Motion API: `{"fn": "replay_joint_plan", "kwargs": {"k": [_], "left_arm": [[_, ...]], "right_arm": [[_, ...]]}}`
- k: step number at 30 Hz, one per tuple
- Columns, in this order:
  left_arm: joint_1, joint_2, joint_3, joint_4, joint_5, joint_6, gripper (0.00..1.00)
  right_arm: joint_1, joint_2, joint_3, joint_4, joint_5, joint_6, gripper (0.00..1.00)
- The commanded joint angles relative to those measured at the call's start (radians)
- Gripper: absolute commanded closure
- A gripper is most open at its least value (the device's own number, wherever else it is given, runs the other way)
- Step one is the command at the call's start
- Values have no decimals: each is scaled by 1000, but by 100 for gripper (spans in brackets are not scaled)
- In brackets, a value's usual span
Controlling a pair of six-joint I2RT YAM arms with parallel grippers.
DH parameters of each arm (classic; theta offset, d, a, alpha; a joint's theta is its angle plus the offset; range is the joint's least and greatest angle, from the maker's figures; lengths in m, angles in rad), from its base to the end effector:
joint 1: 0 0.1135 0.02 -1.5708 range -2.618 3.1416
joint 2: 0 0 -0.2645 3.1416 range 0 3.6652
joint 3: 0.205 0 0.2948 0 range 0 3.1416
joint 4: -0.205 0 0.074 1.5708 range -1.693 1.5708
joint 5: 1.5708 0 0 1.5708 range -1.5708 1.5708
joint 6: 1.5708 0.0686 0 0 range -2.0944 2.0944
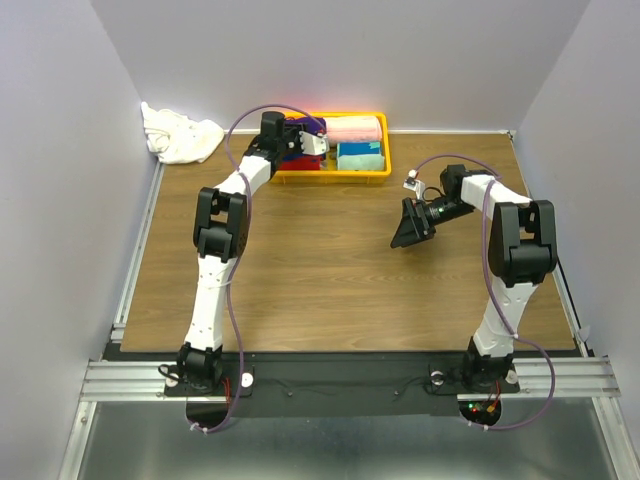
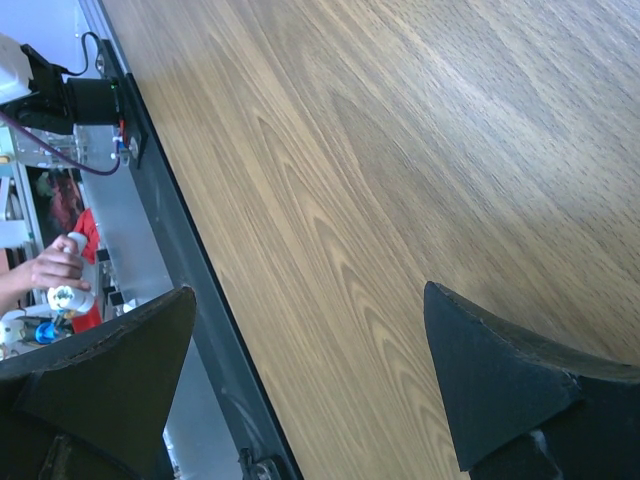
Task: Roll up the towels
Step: Place the rolled towel into the container
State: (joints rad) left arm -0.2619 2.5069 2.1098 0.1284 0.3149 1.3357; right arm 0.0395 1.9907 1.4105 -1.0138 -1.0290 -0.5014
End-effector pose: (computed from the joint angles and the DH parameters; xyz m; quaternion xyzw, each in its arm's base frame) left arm 0.6287 -0.1905 0.1771 0.6292 0.4799 0.1989 0.5781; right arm 0.3970 0.0745 0.1376 -0.2271 0.8404 0.4813 0.1028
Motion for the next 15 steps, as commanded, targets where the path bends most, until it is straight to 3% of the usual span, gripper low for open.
{"fn": "replay_joint_plan", "kwargs": {"k": [1, 7, 15], "left_arm": [[3, 1, 42, -33, 12, 5, 63], [4, -65, -2, -33, 41, -9, 46], [4, -157, -36, -75, 47, 13, 43]], "right_arm": [[-7, 0, 5, -25, -25, -22, 0], [-7, -4, 13, -34, -28, -28, 0], [-7, -26, 7, -34, -48, -29, 0]]}}
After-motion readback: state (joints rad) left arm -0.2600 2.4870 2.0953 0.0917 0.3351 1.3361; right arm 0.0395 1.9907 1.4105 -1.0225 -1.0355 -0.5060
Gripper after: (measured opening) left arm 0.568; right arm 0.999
